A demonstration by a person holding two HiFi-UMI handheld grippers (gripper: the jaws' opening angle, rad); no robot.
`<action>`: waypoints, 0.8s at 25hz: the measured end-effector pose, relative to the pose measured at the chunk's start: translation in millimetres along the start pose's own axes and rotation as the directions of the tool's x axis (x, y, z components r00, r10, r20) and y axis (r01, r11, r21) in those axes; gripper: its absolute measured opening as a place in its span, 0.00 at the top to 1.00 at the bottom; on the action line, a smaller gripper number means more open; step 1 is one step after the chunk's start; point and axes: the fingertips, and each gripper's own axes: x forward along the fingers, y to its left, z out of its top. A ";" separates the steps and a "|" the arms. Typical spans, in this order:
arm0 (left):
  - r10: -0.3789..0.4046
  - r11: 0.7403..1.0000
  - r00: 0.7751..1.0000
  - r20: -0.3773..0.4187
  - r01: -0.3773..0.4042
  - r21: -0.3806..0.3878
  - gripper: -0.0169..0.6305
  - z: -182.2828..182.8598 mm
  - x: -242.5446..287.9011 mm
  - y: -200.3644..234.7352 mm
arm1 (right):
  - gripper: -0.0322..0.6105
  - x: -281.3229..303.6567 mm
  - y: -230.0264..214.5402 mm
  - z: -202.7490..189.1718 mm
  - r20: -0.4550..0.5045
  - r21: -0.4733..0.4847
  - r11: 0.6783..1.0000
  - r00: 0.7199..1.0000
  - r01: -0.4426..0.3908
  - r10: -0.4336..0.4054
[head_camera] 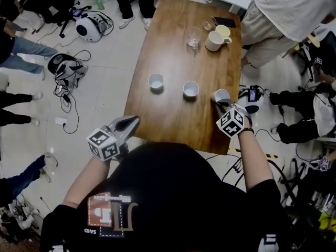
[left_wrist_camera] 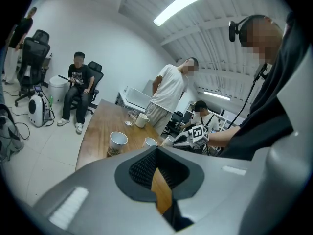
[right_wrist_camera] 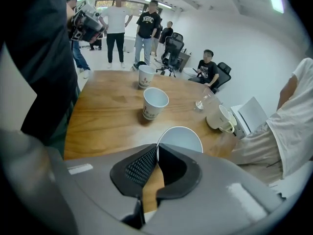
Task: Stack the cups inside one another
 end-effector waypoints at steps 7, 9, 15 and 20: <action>0.007 1.000 0.999 0.037 -0.006 -0.016 0.97 0.3 -7.3 4.3 | 0.91 -47.4 -5.7 97.4 0.158 0.032 0.994 0.982 -0.107 0.101; 0.015 1.000 0.999 0.046 -0.014 -0.021 0.97 1.0 -11.8 7.4 | 0.91 -48.1 -4.0 119.3 0.170 0.021 0.990 0.977 -0.137 0.132; 0.056 0.997 0.995 0.077 -0.052 -0.048 0.97 1.2 -34.1 20.7 | 0.91 -16.4 7.5 139.4 0.075 -0.029 0.982 0.980 -0.185 0.187; 0.093 0.994 0.992 0.089 -0.087 -0.065 0.97 -5.2 -56.4 33.8 | 0.91 11.7 17.6 135.1 0.008 -0.033 0.980 0.980 -0.198 0.198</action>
